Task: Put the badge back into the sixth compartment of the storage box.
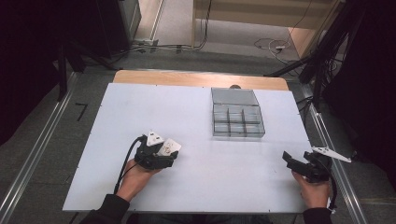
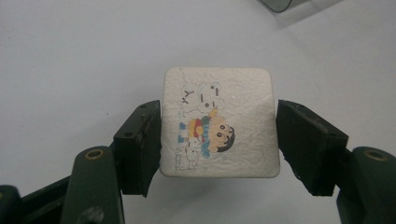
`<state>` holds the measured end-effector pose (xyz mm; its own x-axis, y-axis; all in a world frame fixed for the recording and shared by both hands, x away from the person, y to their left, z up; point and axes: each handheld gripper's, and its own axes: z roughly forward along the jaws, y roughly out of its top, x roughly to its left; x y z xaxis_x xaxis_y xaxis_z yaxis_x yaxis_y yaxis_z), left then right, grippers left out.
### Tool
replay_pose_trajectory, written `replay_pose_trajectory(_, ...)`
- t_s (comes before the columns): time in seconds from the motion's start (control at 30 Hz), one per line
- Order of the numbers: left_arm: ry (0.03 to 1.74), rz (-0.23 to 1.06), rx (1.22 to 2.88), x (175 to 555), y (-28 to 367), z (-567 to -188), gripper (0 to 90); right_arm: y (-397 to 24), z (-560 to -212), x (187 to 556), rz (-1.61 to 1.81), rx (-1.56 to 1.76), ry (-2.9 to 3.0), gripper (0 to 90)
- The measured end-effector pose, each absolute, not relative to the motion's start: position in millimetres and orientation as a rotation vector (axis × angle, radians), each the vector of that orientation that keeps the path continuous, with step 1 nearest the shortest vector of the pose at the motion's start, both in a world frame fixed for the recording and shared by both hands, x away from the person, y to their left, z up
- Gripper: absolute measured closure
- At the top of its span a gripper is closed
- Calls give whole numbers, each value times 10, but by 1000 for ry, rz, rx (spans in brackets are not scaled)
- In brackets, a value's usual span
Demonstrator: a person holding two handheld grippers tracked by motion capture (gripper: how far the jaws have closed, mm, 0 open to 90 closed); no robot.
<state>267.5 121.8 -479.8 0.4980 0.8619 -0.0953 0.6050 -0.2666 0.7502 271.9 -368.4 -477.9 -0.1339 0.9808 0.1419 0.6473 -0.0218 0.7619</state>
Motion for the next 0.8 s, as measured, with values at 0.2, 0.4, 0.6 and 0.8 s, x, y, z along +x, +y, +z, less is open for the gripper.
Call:
replay_pose_trajectory(0.2,1189,419,1967,2732,1132,-4767,340,-3615,-4754,2735,1008,1677,1836,113)
replay_pose_trajectory(0.4,1170,419,1965,2781,1037,-4754,339,-3571,-4740,2751,1020,1675,1849,113)
replay_pose_trajectory(0.6,1160,421,1961,2830,975,-4742,340,-3551,-4732,2771,1023,1677,1852,113)
replay_pose_trajectory(0.8,1146,417,1955,2875,860,-4737,339,-3523,-4717,2783,1039,1666,1863,113)
